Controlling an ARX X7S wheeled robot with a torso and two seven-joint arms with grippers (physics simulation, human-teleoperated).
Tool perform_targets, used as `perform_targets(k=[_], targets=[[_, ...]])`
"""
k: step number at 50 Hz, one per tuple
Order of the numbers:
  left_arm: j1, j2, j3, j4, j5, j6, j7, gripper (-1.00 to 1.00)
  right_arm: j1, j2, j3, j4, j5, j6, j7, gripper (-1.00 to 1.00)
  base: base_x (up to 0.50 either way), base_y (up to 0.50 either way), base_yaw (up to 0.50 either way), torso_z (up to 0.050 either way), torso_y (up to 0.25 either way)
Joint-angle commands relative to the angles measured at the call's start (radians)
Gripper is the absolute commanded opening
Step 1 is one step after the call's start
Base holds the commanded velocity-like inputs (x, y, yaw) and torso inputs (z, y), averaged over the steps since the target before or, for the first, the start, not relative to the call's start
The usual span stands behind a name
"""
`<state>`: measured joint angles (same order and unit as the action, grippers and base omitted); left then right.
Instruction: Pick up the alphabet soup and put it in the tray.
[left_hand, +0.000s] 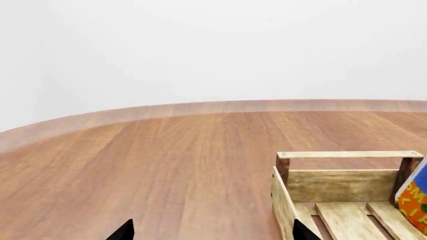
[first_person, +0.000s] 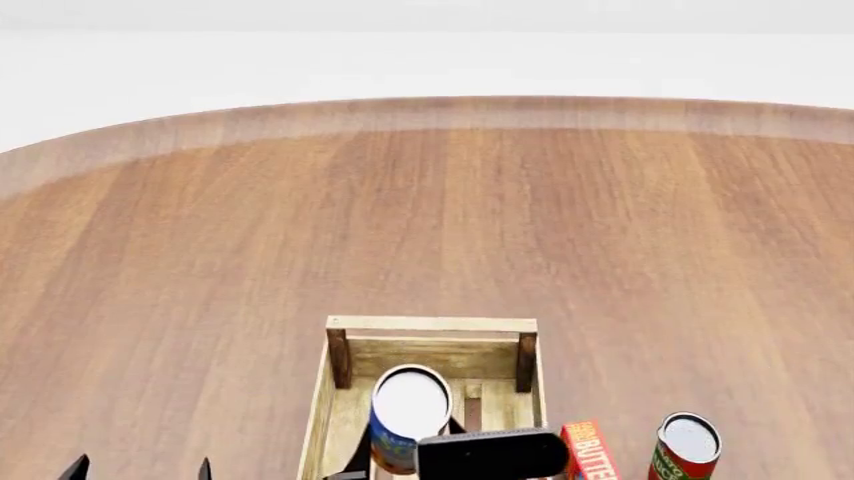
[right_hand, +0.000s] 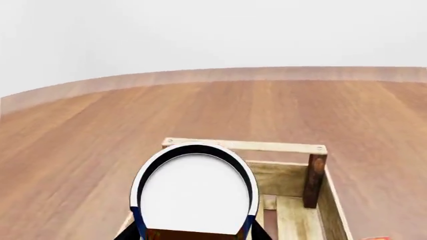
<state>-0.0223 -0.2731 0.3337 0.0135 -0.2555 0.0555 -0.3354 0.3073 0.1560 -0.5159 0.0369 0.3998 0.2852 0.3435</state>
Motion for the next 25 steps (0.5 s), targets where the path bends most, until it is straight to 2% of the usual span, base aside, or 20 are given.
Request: perform_targets(k=[1, 25], targets=[[-0.001, -0.003, 0.002, 0.001, -0.003, 0.001, -0.004, 1.0, 0.03, -0.021, -0.007, 0.122, -0.035, -0.057, -0.039, -1.0, 0.0, 0.0, 0.0, 0.0, 0.0], [-0.004, -0.008, 0.009, -0.003, -0.01, 0.004, -0.008, 1.0, 0.07, -0.038, -0.029, 0.295, -0.036, -0.111, -0.074, -1.0, 0.0, 0.0, 0.0, 0.0, 0.001]])
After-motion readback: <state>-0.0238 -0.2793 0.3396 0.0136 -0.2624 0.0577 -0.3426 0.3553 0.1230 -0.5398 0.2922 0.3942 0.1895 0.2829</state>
